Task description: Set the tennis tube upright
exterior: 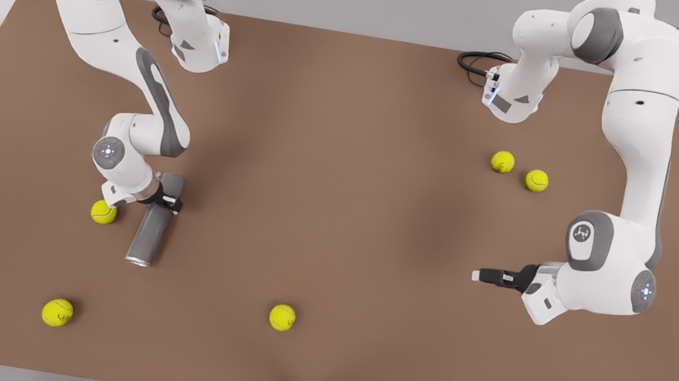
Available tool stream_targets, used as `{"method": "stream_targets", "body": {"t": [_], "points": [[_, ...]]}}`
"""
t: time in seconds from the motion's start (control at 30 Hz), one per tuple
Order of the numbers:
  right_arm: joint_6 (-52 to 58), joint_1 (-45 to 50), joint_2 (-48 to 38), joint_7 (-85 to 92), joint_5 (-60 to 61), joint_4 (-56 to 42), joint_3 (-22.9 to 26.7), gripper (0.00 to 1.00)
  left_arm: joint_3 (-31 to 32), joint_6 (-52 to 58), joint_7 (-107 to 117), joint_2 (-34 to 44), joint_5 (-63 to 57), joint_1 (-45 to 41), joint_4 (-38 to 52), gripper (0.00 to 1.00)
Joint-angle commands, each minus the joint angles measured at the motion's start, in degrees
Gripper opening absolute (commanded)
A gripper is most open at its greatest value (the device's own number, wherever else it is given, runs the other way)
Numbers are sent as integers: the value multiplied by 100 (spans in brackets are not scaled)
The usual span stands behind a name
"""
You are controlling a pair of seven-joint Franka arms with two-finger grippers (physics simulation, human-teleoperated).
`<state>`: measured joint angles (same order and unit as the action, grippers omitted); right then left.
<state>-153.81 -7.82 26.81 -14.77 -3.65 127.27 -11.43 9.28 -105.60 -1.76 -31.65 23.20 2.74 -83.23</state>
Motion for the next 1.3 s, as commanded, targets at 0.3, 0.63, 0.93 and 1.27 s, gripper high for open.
{"method": "stream_targets", "body": {"t": [0.3,0.63,0.93,1.27], "points": [[-35,0,9,0,5,9,0,77,4,-5,0,-17,0,-2,9,99],[220,61,-536,26,5,132,-167,77,4,-5,9,1,53,-2,35,99],[519,79,-958,-9,5,97,-615,77,4,-14,26,-17,61,-2,26,99],[580,905,-914,0,5,-141,-615,77,4,-14,26,-26,105,-2,35,99]]}}
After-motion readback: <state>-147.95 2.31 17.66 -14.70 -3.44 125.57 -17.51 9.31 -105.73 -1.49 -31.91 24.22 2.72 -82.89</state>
